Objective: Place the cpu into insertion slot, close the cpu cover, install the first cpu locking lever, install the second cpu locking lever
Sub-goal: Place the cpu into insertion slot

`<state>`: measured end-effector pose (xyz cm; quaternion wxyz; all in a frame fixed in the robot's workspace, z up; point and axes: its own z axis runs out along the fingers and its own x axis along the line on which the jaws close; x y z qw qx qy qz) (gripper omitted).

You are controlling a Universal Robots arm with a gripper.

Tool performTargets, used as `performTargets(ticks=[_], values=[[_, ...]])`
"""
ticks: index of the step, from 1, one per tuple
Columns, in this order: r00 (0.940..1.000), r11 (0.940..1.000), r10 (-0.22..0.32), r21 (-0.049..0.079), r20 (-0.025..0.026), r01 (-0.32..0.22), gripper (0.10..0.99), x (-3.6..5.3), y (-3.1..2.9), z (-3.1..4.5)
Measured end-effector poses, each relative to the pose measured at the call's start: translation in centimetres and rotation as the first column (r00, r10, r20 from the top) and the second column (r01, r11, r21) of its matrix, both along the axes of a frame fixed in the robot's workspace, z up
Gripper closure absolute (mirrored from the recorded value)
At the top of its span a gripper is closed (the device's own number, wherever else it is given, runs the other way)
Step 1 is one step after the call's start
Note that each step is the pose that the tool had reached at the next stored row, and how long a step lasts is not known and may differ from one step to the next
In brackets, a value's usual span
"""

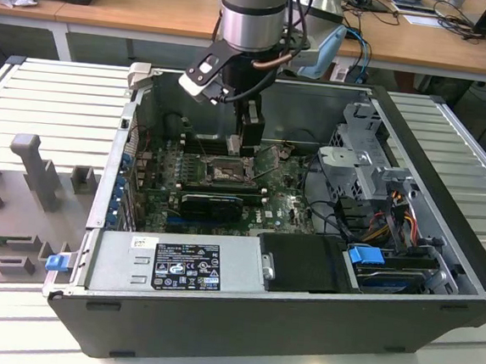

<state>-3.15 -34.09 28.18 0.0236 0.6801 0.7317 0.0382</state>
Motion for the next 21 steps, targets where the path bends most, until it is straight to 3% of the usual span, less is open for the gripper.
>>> performTargets(ticks=[10,13,15,17,21], values=[[1.0,1.0,0.0,0.0,0.0001,0.0,0.553,0.0,0.0,-0.61],[0.9999,0.9999,-0.017,0.0,0.0,0.017,0.553,-0.02,0.27,-1.5],[0.9976,0.9976,-0.069,0.0,-0.0001,0.069,0.553,-0.02,0.27,-2.09],[0.9971,0.997,-0.077,-0.007,0.0012,0.077,0.553,-0.04,0.29,-2.31],[0.9977,0.9977,-0.067,-0.007,0.0043,0.068,0.553,-1.14,0.84,-3.49]])
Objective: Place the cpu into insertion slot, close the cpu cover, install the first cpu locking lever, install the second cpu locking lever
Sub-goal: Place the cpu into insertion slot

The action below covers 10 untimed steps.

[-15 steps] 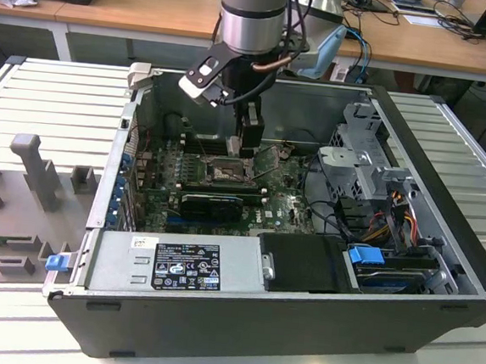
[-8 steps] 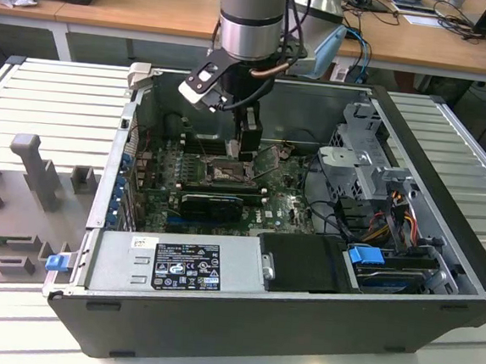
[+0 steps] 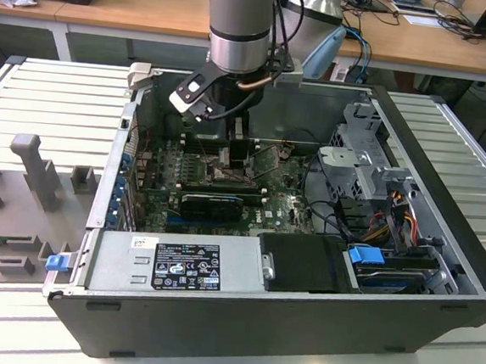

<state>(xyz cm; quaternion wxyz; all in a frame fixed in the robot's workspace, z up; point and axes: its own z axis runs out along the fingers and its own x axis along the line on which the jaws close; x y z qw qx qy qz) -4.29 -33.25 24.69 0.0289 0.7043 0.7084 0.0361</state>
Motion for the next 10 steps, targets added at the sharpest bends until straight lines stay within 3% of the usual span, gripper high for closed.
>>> performTargets(ticks=[6,10], values=[[1.0,1.0,0.001,0.0,0.0,-0.001,0.553,-0.19,1.71,-1.42],[1.0,1.0,0.0,0.0,-0.0001,0.0,0.553,-0.72,1.79,-2.26]])
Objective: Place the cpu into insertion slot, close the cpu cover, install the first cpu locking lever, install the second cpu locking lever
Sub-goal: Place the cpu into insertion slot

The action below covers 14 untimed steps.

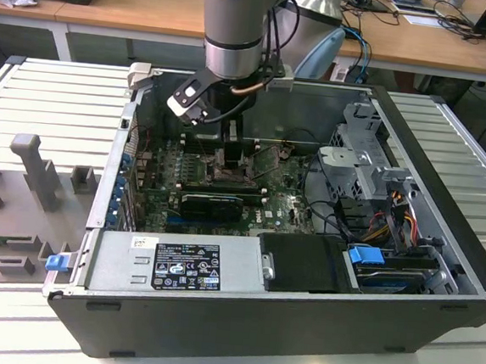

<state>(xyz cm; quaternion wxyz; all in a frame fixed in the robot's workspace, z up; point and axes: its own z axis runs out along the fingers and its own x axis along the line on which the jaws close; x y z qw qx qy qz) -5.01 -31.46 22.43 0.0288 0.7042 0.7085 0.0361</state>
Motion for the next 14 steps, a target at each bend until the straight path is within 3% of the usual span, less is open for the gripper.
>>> performTargets(ticks=[6,14], values=[[0.9997,0.9997,-0.025,0.0,0.0001,0.025,0.553,0.02,-0.01,-1.59],[0.9997,0.9997,-0.025,-0.004,-0.0014,0.025,0.553,0.12,-0.01,-2.38]])
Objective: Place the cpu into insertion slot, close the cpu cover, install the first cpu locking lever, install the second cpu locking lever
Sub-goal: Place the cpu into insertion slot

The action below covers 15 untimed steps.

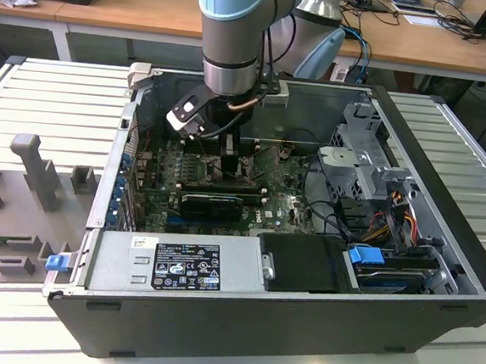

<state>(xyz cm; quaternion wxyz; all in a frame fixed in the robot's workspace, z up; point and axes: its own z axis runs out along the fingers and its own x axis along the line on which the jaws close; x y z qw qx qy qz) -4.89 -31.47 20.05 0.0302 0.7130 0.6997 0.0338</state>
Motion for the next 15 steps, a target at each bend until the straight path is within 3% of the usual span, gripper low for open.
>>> performTargets(ticks=[7,8,15], values=[[1.0,1.0,0.0,-0.001,0.0002,0.0,0.541,0.0,0.01,-0.16],[1.0,1.0,0.0,-0.001,0.0,0.0,0.478,-0.01,0.0,-0.08],[1.0,1.0,0.0,-0.001,-0.0003,0.0,0.494,0.0,0.0,1.16]])
